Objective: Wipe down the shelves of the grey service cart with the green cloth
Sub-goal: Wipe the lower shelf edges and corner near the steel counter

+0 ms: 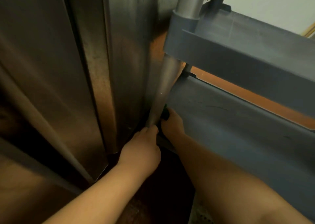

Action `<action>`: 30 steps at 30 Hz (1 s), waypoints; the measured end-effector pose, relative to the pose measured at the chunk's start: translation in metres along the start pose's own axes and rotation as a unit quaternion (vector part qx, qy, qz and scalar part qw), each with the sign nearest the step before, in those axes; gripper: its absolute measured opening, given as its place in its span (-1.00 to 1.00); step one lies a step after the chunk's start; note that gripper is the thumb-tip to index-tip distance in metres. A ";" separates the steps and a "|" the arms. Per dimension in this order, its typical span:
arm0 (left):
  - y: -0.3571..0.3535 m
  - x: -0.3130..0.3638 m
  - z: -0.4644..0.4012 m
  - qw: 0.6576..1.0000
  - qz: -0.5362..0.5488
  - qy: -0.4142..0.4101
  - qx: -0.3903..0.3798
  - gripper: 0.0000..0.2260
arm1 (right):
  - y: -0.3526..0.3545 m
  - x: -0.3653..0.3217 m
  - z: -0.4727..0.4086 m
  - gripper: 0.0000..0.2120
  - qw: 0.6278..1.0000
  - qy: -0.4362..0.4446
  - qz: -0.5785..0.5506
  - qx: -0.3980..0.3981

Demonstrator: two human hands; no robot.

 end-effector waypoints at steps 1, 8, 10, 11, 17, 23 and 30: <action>0.000 0.001 0.000 1.000 -0.004 0.000 0.003 -0.55 | 0.001 -0.002 0.000 -0.65 1.000 -0.001 -0.018 -0.001; -0.003 0.019 0.003 1.000 -0.014 0.002 0.017 -0.66 | 0.029 0.013 -0.002 -0.71 0.977 -0.040 -0.192 -0.081; -0.007 0.031 0.006 1.000 -0.027 -0.006 0.012 -0.71 | 0.043 0.018 0.006 -0.75 0.935 -0.077 -0.323 -0.124; -0.009 0.038 0.007 0.999 -0.035 -0.012 0.005 -0.72 | 0.052 0.021 0.011 -0.76 0.918 -0.084 -0.365 -0.132; -0.030 0.092 0.015 0.997 -0.070 -0.035 -0.018 -0.71 | 0.119 0.067 0.052 -0.74 0.906 -0.074 -0.395 -0.131; -0.080 0.159 0.015 0.992 -0.081 -0.088 -0.047 -0.65 | 0.206 0.130 0.079 -0.77 0.916 -0.072 -0.385 -0.085; -0.153 0.217 0.015 0.981 0.090 -0.124 -0.117 -0.59 | 0.280 0.197 0.119 -0.77 0.901 -0.077 -0.426 -0.032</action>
Point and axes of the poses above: each hand's wrist, its own z-axis away from the middle knuckle, its own y-axis out of the back of the hand, x = y × z, the point moved 3 cm from there along -z, towards the middle knuckle, and after that the axes turned 2 degrees about -y, right-handed, at the moved point
